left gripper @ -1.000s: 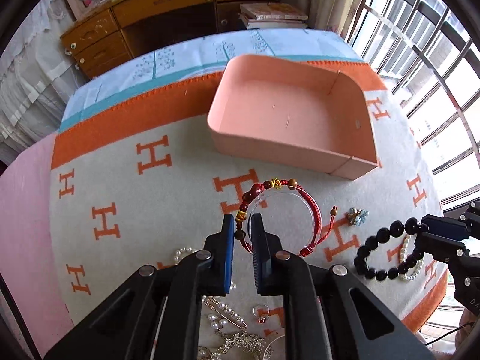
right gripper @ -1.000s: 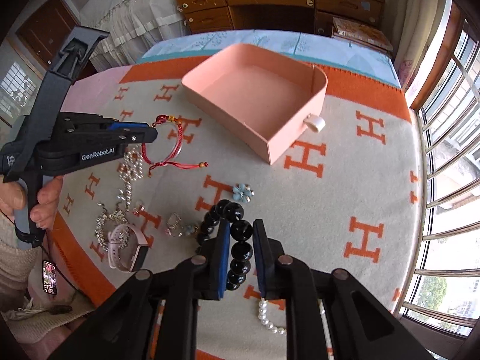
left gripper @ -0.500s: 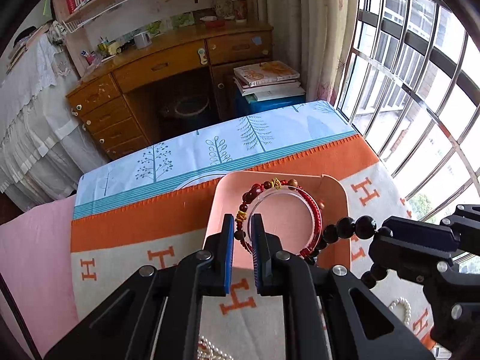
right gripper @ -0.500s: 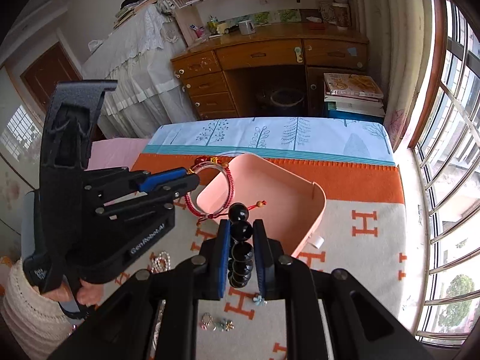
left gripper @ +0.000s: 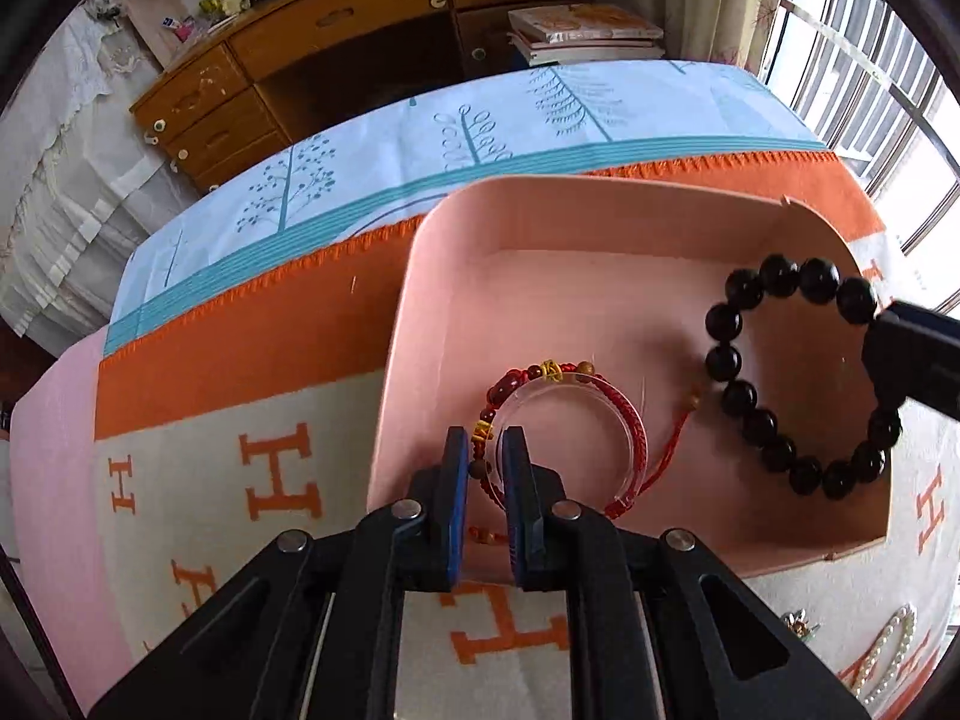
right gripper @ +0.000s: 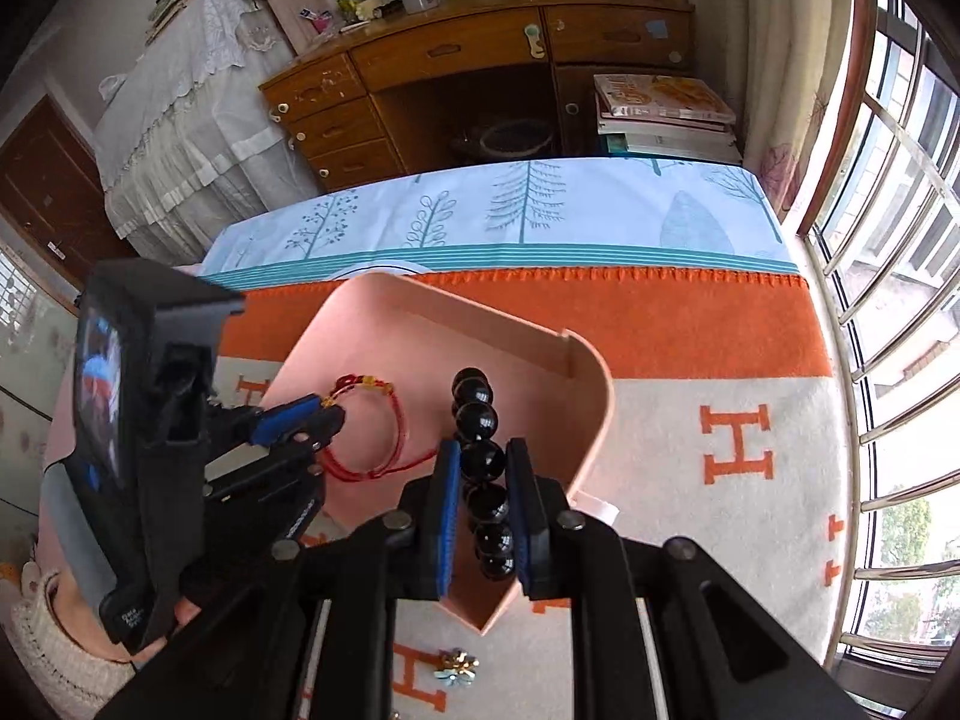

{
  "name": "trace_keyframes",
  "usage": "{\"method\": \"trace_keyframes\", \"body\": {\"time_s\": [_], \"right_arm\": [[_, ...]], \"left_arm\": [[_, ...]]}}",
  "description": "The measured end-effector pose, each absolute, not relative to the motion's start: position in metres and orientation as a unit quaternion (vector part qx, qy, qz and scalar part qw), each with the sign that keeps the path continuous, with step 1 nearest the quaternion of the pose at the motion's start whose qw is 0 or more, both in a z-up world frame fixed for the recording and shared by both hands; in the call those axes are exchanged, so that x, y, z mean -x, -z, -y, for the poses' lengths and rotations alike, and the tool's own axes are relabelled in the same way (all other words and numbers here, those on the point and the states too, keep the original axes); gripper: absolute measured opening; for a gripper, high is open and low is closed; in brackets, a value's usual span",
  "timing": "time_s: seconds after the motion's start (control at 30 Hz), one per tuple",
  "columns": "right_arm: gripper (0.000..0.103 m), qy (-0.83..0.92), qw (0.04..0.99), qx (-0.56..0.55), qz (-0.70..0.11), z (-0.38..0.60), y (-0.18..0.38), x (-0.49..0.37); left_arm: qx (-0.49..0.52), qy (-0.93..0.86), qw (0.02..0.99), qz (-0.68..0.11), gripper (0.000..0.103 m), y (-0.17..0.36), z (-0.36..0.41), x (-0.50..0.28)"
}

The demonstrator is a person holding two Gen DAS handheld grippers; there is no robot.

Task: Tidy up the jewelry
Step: 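Carry both bracelets into the pink box and open both tools, then move the right tool to the white pearl bracelet while the left tool moves to the pearl necklace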

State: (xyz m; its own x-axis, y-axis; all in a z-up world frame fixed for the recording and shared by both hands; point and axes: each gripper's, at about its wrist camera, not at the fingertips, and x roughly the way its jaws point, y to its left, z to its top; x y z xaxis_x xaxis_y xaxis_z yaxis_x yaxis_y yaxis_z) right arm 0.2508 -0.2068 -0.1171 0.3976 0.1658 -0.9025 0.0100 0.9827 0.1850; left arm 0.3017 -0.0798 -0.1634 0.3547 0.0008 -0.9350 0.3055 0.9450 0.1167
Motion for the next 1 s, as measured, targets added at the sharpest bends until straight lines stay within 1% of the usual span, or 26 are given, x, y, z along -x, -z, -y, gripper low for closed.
{"method": "trace_keyframes", "body": {"time_s": [0.07, 0.17, 0.2, 0.23, 0.27, 0.3, 0.33, 0.37, 0.43, 0.5, 0.63, 1.0], "right_arm": [[0.015, -0.041, 0.831, -0.083, -0.548, 0.21, 0.12, -0.253], [0.015, -0.046, 0.829, -0.087, -0.551, 0.21, 0.122, -0.252], [0.015, -0.051, 0.828, -0.089, -0.55, 0.209, 0.123, -0.252], [0.015, -0.058, 0.827, -0.09, -0.551, 0.207, 0.122, -0.252], [0.016, -0.059, 0.826, -0.089, -0.553, 0.206, 0.122, -0.253], [0.016, -0.062, 0.826, -0.09, -0.552, 0.204, 0.12, -0.252], [0.016, -0.071, 0.826, -0.091, -0.552, 0.2, 0.117, -0.25], [0.016, -0.078, 0.825, -0.092, -0.552, 0.197, 0.114, -0.249], [0.016, -0.094, 0.828, -0.095, -0.545, 0.191, 0.107, -0.245], [0.017, -0.108, 0.831, -0.095, -0.538, 0.187, 0.1, -0.24], [0.017, -0.115, 0.836, -0.091, -0.528, 0.18, 0.086, -0.227], [0.017, -0.119, 0.847, -0.071, -0.514, 0.185, 0.053, -0.15]], "left_arm": [[-0.115, 0.085, 0.799, -0.585, 0.009, 0.166, 0.072, -0.297], [-0.112, 0.081, 0.8, -0.584, 0.01, 0.164, 0.065, -0.288], [-0.116, 0.078, 0.804, -0.578, 0.013, 0.161, 0.064, -0.286], [-0.118, 0.075, 0.808, -0.572, 0.02, 0.157, 0.061, -0.282], [-0.113, 0.082, 0.811, -0.568, 0.022, 0.152, 0.06, -0.281], [-0.106, 0.091, 0.813, -0.565, 0.027, 0.147, 0.058, -0.278], [-0.101, 0.094, 0.816, -0.562, 0.044, 0.141, 0.058, -0.275], [-0.092, 0.103, 0.819, -0.557, 0.05, 0.134, 0.057, -0.272], [-0.083, 0.115, 0.83, -0.54, 0.073, 0.119, 0.055, -0.264], [-0.098, 0.102, 0.85, -0.508, 0.08, 0.103, 0.055, -0.254], [-0.111, 0.102, 0.866, -0.478, 0.08, 0.079, 0.052, -0.236], [-0.103, 0.115, 0.877, -0.455, 0.08, 0.035, 0.022, -0.186]]}}
